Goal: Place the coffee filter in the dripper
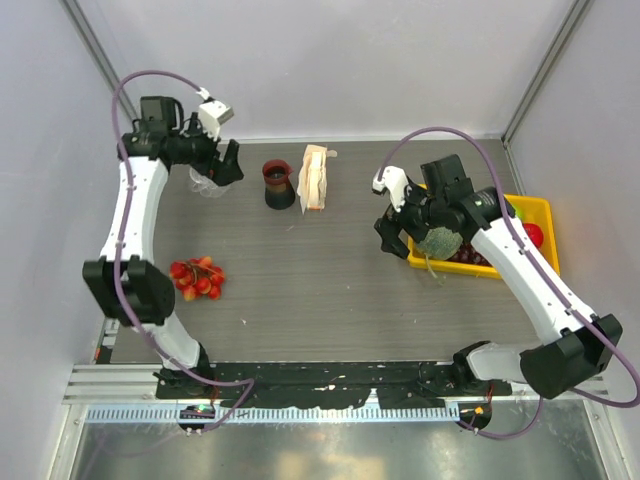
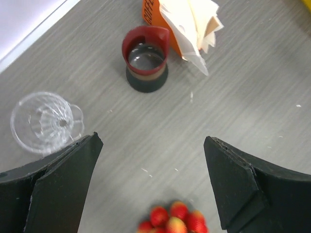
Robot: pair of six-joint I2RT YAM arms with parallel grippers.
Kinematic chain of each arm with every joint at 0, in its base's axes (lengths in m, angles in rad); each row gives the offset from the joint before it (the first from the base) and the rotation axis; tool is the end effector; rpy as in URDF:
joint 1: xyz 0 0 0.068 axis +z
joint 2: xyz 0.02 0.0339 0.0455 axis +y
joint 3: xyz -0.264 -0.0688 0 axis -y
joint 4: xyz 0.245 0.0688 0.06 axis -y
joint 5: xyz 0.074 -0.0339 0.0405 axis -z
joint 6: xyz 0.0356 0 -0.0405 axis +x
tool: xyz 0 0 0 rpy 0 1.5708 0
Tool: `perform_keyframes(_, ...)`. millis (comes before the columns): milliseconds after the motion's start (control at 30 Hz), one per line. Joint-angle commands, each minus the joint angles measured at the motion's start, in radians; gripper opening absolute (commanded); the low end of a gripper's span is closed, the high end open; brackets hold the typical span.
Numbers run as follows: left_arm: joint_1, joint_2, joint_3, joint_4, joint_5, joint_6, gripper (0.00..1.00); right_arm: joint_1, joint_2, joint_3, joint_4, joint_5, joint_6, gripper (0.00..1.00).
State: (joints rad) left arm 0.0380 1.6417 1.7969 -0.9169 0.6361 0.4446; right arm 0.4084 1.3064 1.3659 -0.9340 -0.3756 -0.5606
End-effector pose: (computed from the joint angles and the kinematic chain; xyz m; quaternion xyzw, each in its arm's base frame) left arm 0.3463 -0.0080 0.4032 0.2968 0.8303 -0.1898 0.4317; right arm 0.2341 0.1155 0.3606 -0.4865 0.7875 0.1495 0.3475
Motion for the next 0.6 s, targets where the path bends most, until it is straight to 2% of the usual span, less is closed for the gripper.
perform_keyframes(0, -0.023, 0.173, 0.163, -0.049, -0.013, 0.193, 0.99, -0.014, -0.076, -0.053, 0.107, -0.031, 0.08, 0.96)
perform_keyframes(100, -0.029, 0.277, 0.243, -0.065, 0.01, 0.21, 0.99, -0.022, -0.096, -0.077, 0.135, -0.035, 0.105, 0.96)
perform_keyframes(233, -0.09, 0.348, 0.239, 0.007, -0.01, 0.218, 0.99, -0.049, -0.099, -0.08, 0.133, -0.04, 0.105, 0.95)
perform_keyframes(567, -0.179, 0.484, 0.257, 0.032, -0.105, 0.367, 0.99, -0.059, -0.099, -0.088, 0.13, -0.054, 0.107, 0.95)
